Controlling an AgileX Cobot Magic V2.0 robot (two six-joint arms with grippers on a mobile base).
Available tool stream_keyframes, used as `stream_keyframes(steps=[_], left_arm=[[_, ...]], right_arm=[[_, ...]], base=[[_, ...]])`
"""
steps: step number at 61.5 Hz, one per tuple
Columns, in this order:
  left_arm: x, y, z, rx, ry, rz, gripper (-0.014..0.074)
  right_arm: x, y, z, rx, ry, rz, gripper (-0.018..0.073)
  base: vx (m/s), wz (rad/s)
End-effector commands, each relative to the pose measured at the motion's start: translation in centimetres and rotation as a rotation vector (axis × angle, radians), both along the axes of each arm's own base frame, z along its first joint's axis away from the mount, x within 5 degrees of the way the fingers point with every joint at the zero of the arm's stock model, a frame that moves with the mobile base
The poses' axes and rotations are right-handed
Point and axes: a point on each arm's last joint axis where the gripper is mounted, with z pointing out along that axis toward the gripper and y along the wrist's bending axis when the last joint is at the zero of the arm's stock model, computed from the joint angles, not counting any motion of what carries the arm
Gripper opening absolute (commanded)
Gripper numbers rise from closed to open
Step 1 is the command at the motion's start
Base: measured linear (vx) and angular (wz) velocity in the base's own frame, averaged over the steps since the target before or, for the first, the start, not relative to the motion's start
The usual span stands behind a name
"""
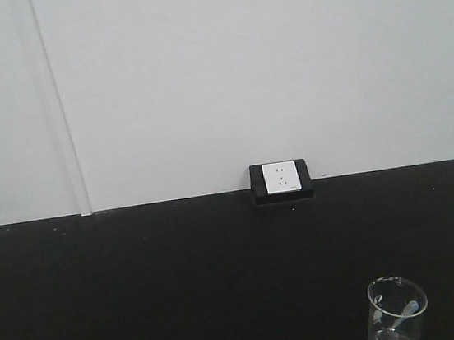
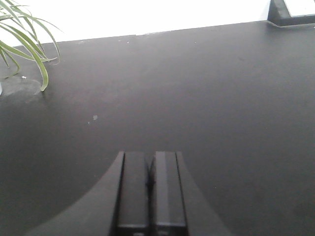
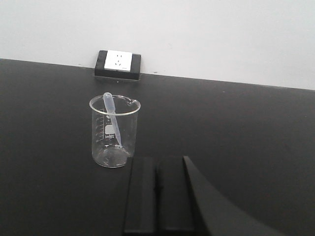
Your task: Grab transparent chemical and place on left bench
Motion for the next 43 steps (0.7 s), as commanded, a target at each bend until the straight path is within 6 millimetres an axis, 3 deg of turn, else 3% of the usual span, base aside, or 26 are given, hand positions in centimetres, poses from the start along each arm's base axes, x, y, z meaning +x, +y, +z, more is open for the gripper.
stream_keyframes(steps=[1,43], left_arm=[[-0.15,0.02,0.27,-0.014,-0.081,-0.001,-0.0003],[-0.15,0.02,0.27,-0.014,-0.081,-0.001,-0.0003]], right_arm=[[0.0,0.02,0.54,-0.008,-0.078,0.0,-0.0008],[0.0,0.02,0.54,-0.008,-0.078,0.0,-0.0008]], base=[[0.0,0.0],[0.0,0.0]])
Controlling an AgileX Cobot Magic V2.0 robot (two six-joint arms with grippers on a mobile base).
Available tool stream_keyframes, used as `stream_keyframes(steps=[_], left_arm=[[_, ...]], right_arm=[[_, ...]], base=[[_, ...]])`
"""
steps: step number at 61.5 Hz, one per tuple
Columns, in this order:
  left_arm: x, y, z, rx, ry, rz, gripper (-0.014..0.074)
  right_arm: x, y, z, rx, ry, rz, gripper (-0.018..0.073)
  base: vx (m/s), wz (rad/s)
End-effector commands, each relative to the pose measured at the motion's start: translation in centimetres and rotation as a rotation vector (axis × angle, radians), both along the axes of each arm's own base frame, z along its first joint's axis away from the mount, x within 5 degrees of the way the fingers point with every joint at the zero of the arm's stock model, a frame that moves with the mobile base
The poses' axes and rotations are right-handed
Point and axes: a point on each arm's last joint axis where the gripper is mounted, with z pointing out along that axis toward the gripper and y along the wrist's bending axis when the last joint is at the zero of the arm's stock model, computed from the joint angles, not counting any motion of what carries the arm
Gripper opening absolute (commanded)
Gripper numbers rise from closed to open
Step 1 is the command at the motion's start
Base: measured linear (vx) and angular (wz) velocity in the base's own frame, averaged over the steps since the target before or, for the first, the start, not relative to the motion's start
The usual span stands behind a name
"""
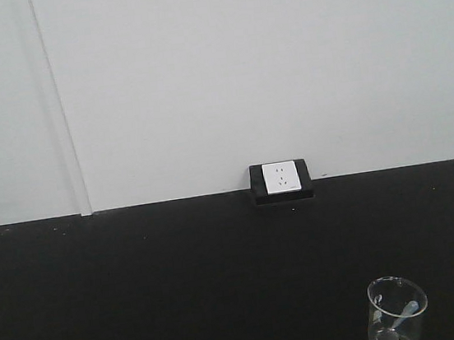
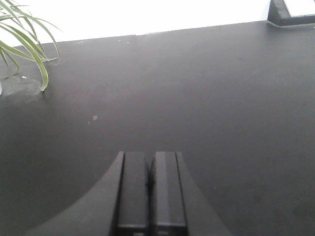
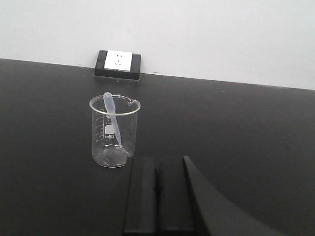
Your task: Grab transparent chemical and place on left bench
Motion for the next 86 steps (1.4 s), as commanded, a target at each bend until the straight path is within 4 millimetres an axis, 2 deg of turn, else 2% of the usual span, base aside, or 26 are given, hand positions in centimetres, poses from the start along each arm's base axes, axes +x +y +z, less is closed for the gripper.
stream_keyframes(steps=[1,21,34,43,59,68,75,86], left_arm=[[-0.1,0.0,0.3,-0.014,-0.081,-0.001,-0.0003],[-0.1,0.0,0.3,-0.014,-0.081,-0.001,-0.0003],[-0.1,0.0,0.3,-0.014,-0.081,-0.001,-0.0003],[-0.1,0.0,0.3,-0.014,-0.081,-0.001,-0.0003],[-0.1,0.0,0.3,-0.014,-0.081,-0.001,-0.0003],[-0.1,0.0,0.3,-0.014,-0.081,-0.001,-0.0003],[-0.1,0.0,0.3,-0.014,-0.081,-0.001,-0.0003],[-0.1,0.0,0.3,-0.014,-0.081,-0.001,-0.0003]], right_arm=[[0.0,0.0,0.6,-0.008,-0.079,0.0,-0.0008],[0.0,0.1,0.8,0.004,-0.107,0.007,-0.0008],[-0.3,0.3,3.2,0.034,-0.352,0.032,-0.0008],[-0.1,0.3,5.1,0.085,-0.34,0.035,-0.0008],[3.6,0.4,7.4,0.081,-0.168,0.03,0.0002],[6.2,0.6,7.4,0.096,-0.099,0.034,0.0044],[8.1,0.7,6.7,0.11,-0.041,0.036,0.0118],[10.8,1.0,5.4,0.111,-0.034,0.058,0.0311]], base=[[0.0,0.0],[0.0,0.0],[0.0,0.0],[0.0,0.0],[0.0,0.0],[0.0,0.0],[0.0,0.0],[0.0,0.0]])
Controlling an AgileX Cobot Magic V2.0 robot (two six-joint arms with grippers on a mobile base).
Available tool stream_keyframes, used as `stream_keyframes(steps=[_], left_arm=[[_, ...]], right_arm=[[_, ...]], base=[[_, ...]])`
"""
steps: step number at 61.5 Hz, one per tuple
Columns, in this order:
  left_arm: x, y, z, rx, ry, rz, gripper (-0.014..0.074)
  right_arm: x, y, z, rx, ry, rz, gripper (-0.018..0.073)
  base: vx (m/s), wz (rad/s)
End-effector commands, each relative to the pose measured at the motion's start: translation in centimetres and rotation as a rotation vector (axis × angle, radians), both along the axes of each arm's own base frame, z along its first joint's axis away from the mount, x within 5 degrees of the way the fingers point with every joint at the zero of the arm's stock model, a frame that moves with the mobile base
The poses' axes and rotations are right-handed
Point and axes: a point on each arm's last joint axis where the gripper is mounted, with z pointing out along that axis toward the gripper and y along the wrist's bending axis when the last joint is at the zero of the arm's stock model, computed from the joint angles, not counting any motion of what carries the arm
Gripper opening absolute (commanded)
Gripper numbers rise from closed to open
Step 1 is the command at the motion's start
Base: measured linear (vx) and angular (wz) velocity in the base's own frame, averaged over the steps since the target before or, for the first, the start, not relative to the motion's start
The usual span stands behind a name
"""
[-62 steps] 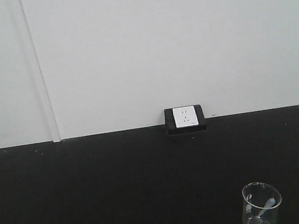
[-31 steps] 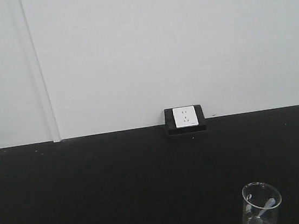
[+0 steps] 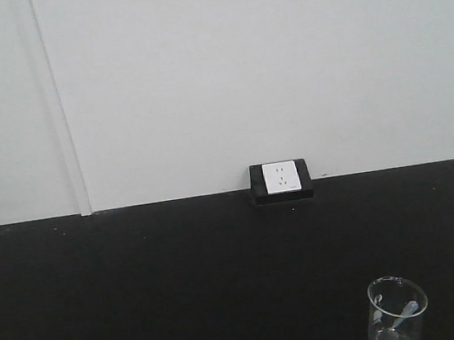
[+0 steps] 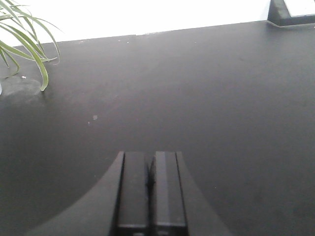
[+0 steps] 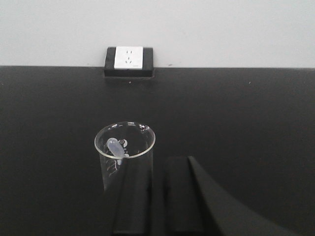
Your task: Grab transparent chemical and place on left bench
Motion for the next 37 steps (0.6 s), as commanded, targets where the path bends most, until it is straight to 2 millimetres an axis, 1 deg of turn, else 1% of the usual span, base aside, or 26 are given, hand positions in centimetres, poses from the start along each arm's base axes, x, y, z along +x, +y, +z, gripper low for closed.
stream_keyframes(steps=[1,7,12,15,20,29,37], left_arm=[[-0.1,0.0,0.3,-0.014,-0.081,-0.001,-0.0003],[-0.1,0.0,0.3,-0.014,-0.081,-0.001,-0.0003],[-0.1,0.0,0.3,-0.014,-0.081,-0.001,-0.0003],[-0.1,0.0,0.3,-0.014,-0.081,-0.001,-0.0003],[-0.1,0.0,0.3,-0.014,-0.081,-0.001,-0.0003],[-0.1,0.0,0.3,-0.014,-0.081,-0.001,-0.0003],[-0.1,0.0,0.3,-0.014,-0.081,-0.001,-0.0003]], right_arm=[[1.9,0.3,1.5,0.007,-0.152,0.023,0.0338],[3.1,0.8,0.6,-0.001,-0.164,0.071,0.0439],[4.0,1.5,0.1,-0.014,-0.2,0.143,0.0482],[4.4,2.0,-0.1,-0.028,-0.235,0.193,0.0489],[5.1,2.7,-1.1,-0.038,-0.252,0.272,0.0489],[6.5,2.7,-2.7,0.015,-0.246,0.26,0.0489],[8.0,3.1,-4.0,0.004,-0.217,0.302,0.0489]], base=[[0.0,0.0],[0.0,0.0],[0.0,0.0],[0.0,0.0],[0.0,0.0],[0.0,0.0],[0.0,0.0]])
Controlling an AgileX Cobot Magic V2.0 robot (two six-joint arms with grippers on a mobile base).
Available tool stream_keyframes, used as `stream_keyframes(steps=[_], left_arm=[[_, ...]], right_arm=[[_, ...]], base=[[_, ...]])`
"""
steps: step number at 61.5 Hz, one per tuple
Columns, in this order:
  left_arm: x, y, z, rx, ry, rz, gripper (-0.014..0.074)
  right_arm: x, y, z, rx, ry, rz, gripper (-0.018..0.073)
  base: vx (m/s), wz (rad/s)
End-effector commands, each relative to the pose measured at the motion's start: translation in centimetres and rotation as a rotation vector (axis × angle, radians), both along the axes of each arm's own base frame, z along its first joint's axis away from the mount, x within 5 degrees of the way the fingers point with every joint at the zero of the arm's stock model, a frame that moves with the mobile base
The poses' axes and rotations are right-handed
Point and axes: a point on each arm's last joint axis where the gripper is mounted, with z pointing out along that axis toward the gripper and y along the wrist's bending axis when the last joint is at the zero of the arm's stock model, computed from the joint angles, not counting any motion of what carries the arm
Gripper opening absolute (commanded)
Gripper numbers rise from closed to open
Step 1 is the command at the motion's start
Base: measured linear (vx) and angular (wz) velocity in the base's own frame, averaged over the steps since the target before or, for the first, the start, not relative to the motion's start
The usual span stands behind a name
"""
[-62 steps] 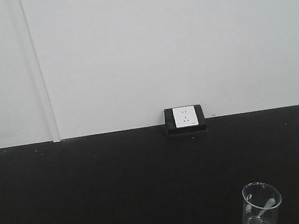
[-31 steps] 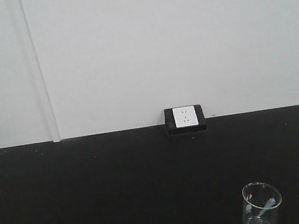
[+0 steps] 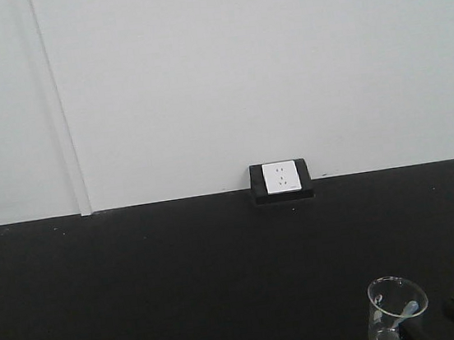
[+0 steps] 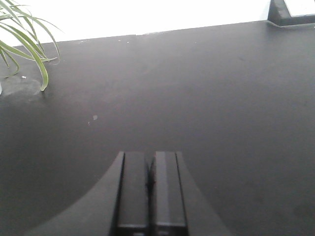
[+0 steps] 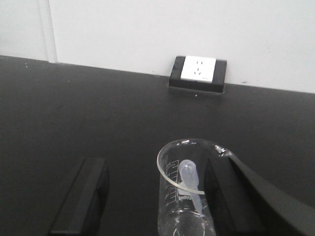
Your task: Grab transparent chemical and place on left bench
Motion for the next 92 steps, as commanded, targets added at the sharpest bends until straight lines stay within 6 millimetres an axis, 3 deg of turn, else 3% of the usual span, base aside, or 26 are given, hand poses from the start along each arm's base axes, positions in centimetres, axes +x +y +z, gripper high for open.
stream_keyframes(steps=[1,15,29,52,68,76,82,87,92], left_arm=[[-0.1,0.0,0.3,-0.014,-0.081,-0.001,-0.0003],[-0.1,0.0,0.3,-0.014,-0.081,-0.001,-0.0003],[-0.1,0.0,0.3,-0.014,-0.081,-0.001,-0.0003],[-0.1,0.0,0.3,-0.014,-0.081,-0.001,-0.0003],[-0.1,0.0,0.3,-0.014,-0.081,-0.001,-0.0003],[-0.1,0.0,0.3,-0.014,-0.081,-0.001,-0.0003],[-0.1,0.0,0.3,-0.014,-0.081,-0.001,-0.0003],[-0.1,0.0,0.3,-0.014,-0.081,-0.001,-0.0003],[-0.1,0.0,0.3,-0.014,-0.081,-0.001,-0.0003]], right_arm=[[1.4,0.4,1.1,0.015,-0.128,0.036,0.0489],[4.5,0.2,0.7,0.023,-0.132,0.0,0.0484],[6.4,0.3,-1.0,0.021,-0.084,-0.006,0.0428],[6.5,0.3,-1.3,0.03,-0.091,-0.004,0.0116],[6.2,0.4,-0.1,0.042,-0.144,0.002,-0.0011],[5.6,0.3,2.4,0.025,-0.19,-0.004,-0.0006],[4.0,0.4,5.1,0.042,-0.211,0.027,-0.0004],[1.3,0.8,6.9,0.038,-0.226,0.087,-0.0004],[-2.4,0.6,6.9,0.05,-0.173,0.083,-0.0003]], base=[[0.0,0.0],[0.0,0.0],[0.0,0.0],[0.0,0.0],[0.0,0.0],[0.0,0.0],[0.0,0.0],[0.0,0.0],[0.0,0.0]])
